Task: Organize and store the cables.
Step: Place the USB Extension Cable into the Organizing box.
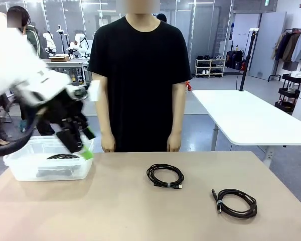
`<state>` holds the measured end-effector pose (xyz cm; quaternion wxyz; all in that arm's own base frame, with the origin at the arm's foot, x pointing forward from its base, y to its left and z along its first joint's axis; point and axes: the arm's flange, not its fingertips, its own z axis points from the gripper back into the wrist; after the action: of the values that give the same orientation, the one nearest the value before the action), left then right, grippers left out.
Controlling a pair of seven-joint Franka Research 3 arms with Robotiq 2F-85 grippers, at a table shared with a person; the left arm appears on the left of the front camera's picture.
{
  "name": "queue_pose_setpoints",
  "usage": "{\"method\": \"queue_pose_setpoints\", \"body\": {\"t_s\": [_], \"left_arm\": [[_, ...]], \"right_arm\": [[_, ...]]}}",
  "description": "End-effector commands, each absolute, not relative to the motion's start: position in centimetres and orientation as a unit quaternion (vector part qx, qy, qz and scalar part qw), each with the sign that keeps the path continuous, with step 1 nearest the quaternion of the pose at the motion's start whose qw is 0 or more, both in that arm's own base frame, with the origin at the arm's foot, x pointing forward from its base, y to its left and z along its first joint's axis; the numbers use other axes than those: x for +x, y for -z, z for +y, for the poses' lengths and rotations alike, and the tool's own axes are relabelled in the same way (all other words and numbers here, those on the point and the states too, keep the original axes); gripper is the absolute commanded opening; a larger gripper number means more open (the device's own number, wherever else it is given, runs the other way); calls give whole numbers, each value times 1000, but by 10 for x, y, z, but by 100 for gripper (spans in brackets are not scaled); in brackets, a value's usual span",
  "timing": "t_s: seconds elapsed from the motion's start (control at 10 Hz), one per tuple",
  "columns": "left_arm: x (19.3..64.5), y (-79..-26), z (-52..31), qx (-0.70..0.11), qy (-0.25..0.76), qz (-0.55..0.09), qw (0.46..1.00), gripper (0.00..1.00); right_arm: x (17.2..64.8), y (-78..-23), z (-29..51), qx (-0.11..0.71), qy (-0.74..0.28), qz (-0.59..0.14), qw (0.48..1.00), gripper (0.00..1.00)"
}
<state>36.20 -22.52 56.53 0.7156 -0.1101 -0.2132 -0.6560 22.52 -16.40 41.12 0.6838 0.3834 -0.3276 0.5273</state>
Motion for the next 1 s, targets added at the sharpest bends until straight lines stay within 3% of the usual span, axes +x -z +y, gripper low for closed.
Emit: {"method": "queue_pose_setpoints", "body": {"t_s": [0.0,0.4,0.9], "left_arm": [[390,-576,-288,-22,657,-156,737,100],[411,-528,-433,81,652,-142,740,100],[456,-429,-482,14,725,-106,680,100]], "right_arm": [[224,-411,-166,382,-527,-332,683,100],[224,-411,-166,382,-527,-332,683,100],[224,-411,-166,382,-527,-332,683,100]]}}
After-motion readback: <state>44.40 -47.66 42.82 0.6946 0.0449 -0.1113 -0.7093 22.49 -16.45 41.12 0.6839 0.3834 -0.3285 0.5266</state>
